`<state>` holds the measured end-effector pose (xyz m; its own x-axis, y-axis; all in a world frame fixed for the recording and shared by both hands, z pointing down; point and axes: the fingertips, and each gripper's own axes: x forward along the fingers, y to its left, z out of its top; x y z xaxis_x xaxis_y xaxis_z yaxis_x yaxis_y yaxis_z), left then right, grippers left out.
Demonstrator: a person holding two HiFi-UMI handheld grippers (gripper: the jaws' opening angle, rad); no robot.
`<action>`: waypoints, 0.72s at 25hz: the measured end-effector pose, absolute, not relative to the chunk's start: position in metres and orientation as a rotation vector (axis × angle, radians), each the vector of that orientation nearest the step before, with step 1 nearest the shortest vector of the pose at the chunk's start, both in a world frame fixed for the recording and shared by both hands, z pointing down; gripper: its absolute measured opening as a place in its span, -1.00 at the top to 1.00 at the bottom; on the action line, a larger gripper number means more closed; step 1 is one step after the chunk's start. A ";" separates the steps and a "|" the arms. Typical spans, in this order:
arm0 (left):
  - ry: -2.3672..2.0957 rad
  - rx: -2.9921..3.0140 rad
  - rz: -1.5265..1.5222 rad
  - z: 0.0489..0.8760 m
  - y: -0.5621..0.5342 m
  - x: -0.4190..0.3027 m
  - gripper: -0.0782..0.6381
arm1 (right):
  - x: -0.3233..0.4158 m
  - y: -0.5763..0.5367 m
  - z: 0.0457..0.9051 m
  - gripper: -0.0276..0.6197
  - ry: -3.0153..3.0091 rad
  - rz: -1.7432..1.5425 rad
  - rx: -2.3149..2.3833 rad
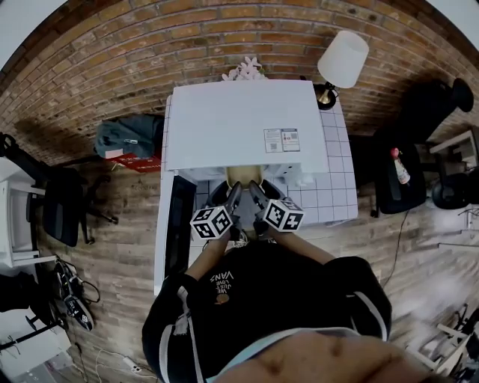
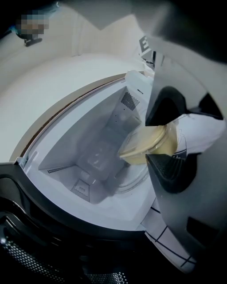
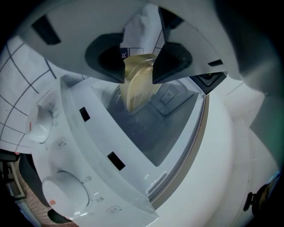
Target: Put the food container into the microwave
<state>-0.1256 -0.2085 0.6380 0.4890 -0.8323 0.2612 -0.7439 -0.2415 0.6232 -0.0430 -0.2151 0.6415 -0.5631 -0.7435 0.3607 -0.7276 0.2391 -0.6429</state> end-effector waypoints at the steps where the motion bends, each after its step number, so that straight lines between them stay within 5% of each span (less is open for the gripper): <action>1: -1.290 2.028 -0.159 0.639 -0.210 -0.126 0.25 | -0.043 -0.216 0.642 0.36 2.452 -1.255 -1.465; 18: -1.259 1.990 -0.217 0.642 -0.229 -0.135 0.15 | -0.043 -0.236 0.644 0.34 2.399 -1.242 -1.521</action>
<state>-0.1347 -0.2288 0.6417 0.4999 -0.8320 0.2406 -0.7032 -0.2277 0.6735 -0.0430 -0.2361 0.6437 -0.5180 -0.7755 0.3608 -0.7425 0.1983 -0.6398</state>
